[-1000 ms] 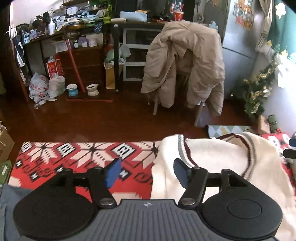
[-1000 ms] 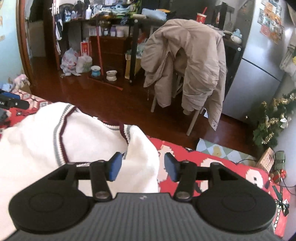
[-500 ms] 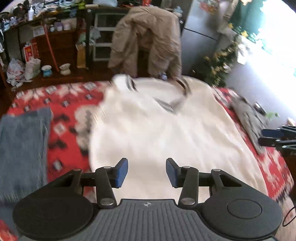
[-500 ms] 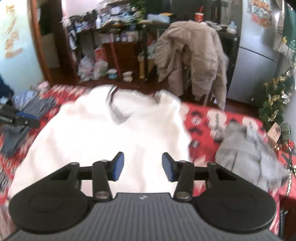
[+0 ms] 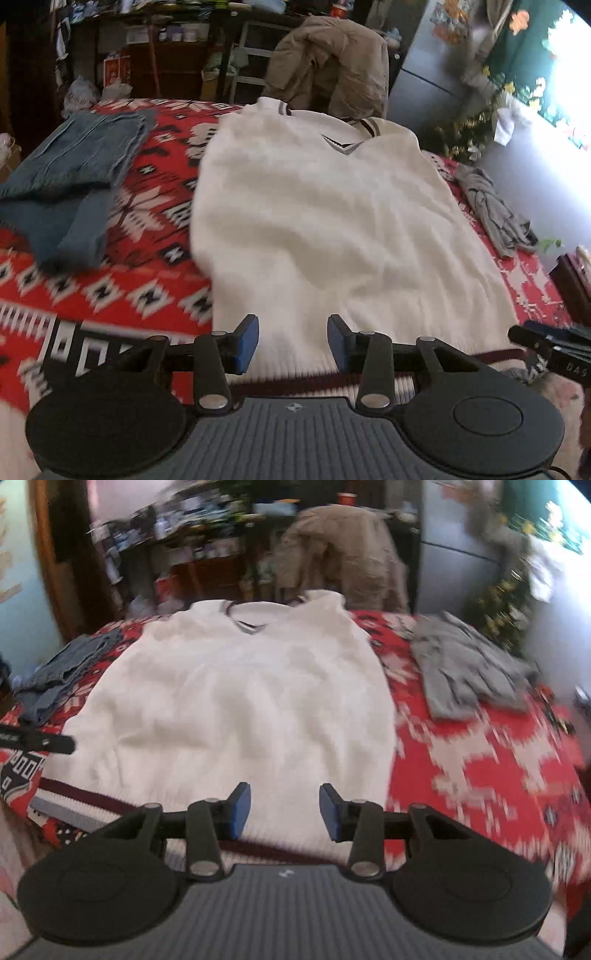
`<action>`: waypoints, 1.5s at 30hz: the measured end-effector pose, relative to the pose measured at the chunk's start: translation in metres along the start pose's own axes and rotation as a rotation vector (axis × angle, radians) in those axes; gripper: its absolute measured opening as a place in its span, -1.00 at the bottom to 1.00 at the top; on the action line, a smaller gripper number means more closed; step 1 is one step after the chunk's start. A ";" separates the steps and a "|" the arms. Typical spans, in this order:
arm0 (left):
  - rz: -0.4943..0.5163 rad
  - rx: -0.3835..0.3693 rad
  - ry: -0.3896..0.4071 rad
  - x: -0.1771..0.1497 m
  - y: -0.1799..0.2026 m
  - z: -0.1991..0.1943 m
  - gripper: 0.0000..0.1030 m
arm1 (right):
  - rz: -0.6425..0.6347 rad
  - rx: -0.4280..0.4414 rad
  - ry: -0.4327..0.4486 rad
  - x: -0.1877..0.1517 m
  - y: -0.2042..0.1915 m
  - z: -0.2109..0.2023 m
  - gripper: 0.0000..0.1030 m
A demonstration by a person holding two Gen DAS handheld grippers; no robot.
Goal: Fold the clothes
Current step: 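Lay the sweater flat on the bed and open both grippers, then grasp the striped hem with the left gripper while the right gripper grasps it too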
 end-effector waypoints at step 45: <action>-0.083 0.141 0.028 -0.012 -0.039 -0.030 -0.90 | 0.199 -0.125 -0.041 -0.024 0.049 0.016 -0.81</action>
Point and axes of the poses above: each gripper's, at about its wrist camera, not at the fingertips, and z roughly the way its jaws point, y to its right, x to its top, the point moved 7 cm from there along z, roughly the way its jaws point, and after that the axes turned 8 degrees about -x, right-handed, at the moved point
